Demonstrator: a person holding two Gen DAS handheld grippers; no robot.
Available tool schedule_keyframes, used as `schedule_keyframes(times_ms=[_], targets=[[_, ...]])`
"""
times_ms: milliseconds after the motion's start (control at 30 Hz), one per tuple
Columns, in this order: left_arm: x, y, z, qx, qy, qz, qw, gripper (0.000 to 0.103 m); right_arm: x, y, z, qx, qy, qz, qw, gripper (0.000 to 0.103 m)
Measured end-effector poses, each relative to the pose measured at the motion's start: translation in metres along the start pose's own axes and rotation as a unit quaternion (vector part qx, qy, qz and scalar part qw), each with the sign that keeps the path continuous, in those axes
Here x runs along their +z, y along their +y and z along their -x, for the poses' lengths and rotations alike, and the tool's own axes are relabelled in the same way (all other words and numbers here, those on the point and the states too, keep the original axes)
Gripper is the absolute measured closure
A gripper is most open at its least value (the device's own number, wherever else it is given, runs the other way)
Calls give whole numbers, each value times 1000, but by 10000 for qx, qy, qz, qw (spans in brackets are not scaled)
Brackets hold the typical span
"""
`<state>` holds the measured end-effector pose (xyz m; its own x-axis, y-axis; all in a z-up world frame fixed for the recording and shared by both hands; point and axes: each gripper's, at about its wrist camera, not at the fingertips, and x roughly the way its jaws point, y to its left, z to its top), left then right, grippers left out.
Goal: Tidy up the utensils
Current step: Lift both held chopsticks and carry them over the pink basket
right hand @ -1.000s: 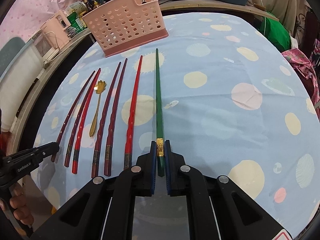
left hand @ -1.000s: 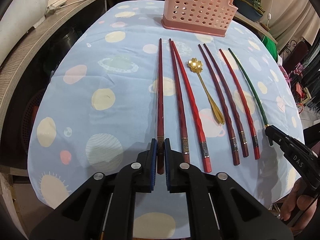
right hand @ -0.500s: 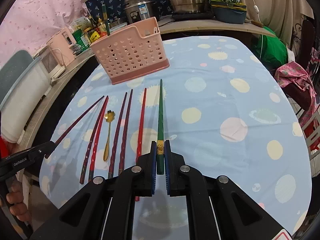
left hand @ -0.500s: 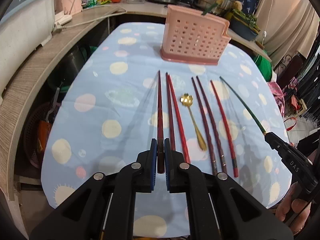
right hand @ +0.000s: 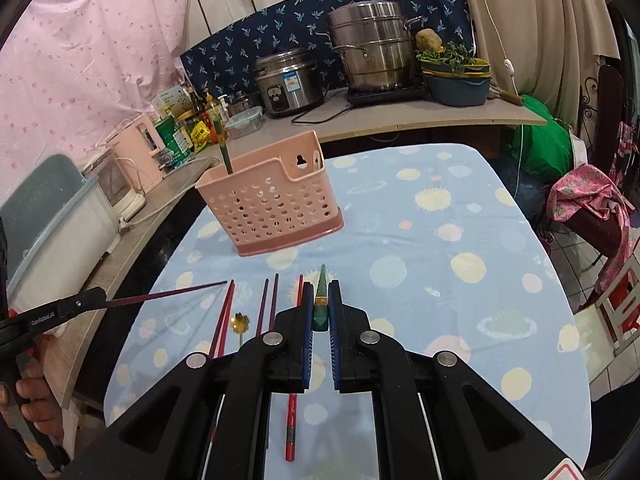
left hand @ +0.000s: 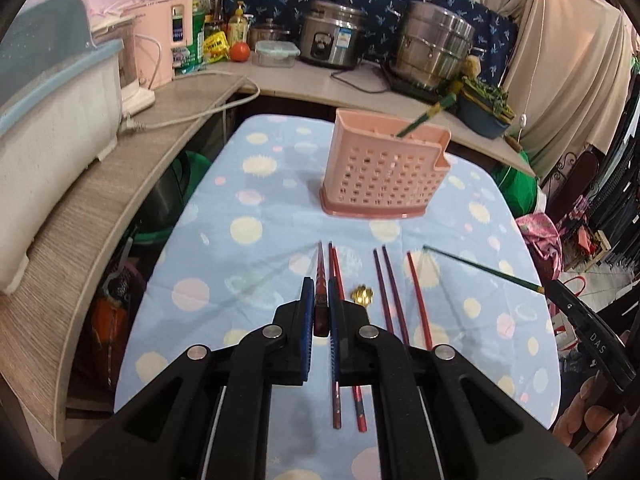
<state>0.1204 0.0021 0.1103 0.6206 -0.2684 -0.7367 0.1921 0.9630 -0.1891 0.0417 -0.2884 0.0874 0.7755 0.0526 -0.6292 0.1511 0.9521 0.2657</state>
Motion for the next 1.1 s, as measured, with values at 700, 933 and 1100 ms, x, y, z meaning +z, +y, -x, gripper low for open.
schedule_keyframes(times_ms=[700, 933, 1100], targets=[[106, -16, 32, -154, -1011, -50, 9947, 96, 84, -1, 4, 83, -706, 16, 9975, 96], [146, -27, 48, -258, -1421, -89, 9895, 96, 120, 1, 5, 265, -974, -65, 9949, 96], [177, -31, 56, -263, -1738, -57, 9844, 96, 152, 8, 10, 346, -1283, -52, 9911, 96]])
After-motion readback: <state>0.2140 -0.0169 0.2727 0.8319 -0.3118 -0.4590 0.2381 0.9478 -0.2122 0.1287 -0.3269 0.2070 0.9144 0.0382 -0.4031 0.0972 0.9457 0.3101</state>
